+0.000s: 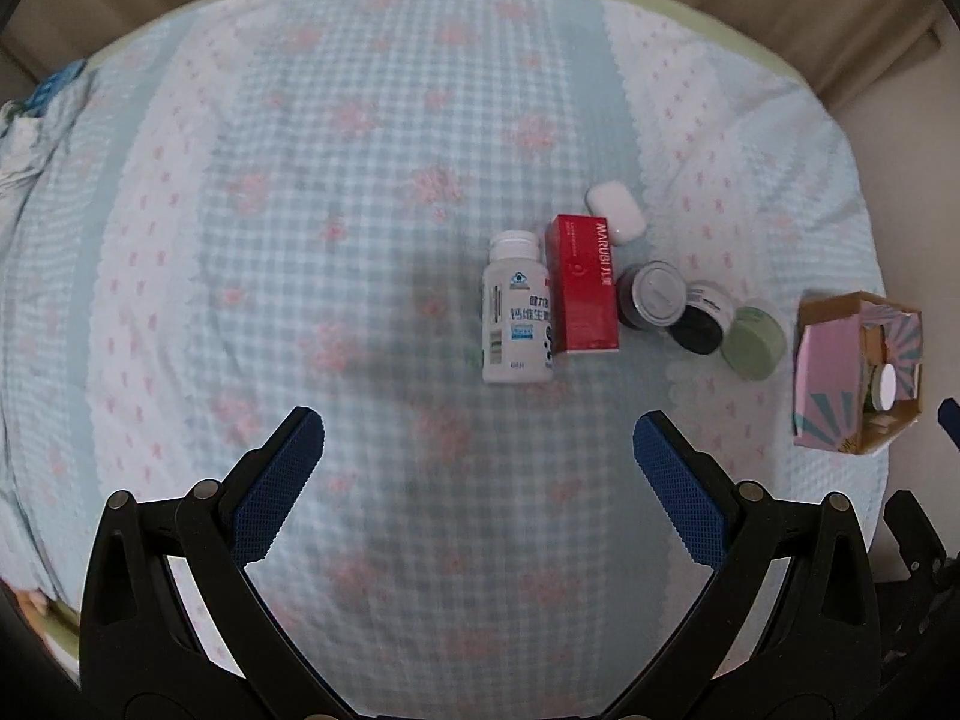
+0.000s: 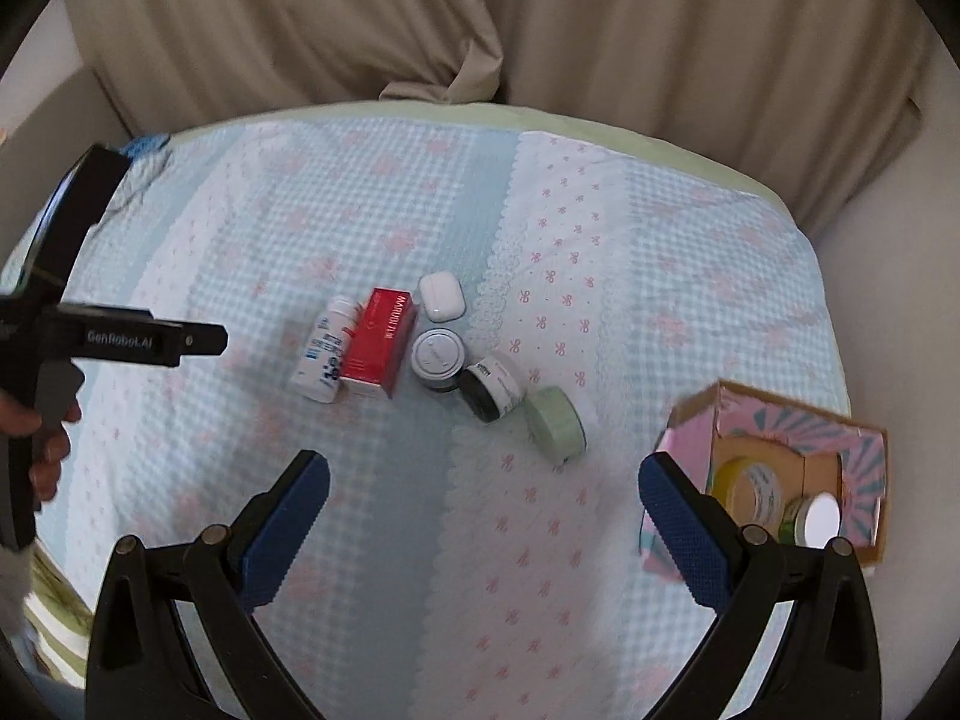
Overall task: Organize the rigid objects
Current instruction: 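Grasp the white pill bottle with the left tool while the right tool grasps the L'Oreal jar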
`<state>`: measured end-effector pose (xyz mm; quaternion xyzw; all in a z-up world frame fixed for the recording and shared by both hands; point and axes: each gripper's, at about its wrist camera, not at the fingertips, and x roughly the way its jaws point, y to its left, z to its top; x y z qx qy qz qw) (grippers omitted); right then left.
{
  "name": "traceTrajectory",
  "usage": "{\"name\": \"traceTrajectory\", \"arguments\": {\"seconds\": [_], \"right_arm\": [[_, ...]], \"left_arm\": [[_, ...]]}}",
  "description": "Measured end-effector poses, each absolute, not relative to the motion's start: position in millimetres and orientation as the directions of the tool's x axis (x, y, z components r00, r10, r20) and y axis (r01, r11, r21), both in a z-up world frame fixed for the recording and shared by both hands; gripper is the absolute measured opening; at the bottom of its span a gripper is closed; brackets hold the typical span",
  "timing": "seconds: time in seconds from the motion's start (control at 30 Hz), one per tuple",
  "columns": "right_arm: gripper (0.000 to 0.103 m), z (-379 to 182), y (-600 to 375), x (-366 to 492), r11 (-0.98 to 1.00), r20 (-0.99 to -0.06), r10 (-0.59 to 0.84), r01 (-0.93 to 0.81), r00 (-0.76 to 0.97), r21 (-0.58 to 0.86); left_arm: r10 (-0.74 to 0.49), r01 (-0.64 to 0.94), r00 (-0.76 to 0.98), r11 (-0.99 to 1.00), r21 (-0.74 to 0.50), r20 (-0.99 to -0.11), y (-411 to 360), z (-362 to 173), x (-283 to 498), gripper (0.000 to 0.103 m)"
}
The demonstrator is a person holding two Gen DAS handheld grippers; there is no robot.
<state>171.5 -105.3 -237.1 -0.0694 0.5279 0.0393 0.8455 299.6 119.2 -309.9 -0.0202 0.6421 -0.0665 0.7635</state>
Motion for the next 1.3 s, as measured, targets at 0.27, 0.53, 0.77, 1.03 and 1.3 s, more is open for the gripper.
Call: {"name": "traceTrajectory", "arguments": {"seconds": [0.27,0.53,0.77,1.03,1.3], "right_arm": [[0.103,-298.3,-103.6,230.1,0.954,-0.926,-0.043,-0.261,0.374,-0.149],[0.103,-366.8,-99.4,269.3,0.902,-0.956,-0.062,-0.394,0.287,-0.176],[0.098,-407.2,-100.5,285.3,0.858,-0.972,-0.081,-0.480,0.222,-0.182],[0.082,-431.4,-101.5,302.3,0.844,-0.989,-0.019,-0.528,0.146,-0.094],[0.051,-452.7,-104.2,314.6,0.859,-0.998,-0.001,-0.512,0.059,-0.031]], "left_arm": [[-0.067,0.094,0.045,0.994,-0.063,-0.997,95.9,-379.2,339.6,0.102],[0.008,0.131,-0.045,0.991,0.002,-0.999,79.4,-436.7,366.5,0.098],[0.018,0.152,-0.071,0.988,0.007,-0.997,65.9,-457.4,374.8,0.098],[-0.065,0.104,-0.091,0.992,-0.074,-0.994,71.4,-462.0,383.7,0.084],[-0.202,0.035,-0.126,0.978,-0.208,-0.971,92.9,-468.4,397.8,0.052]]}}
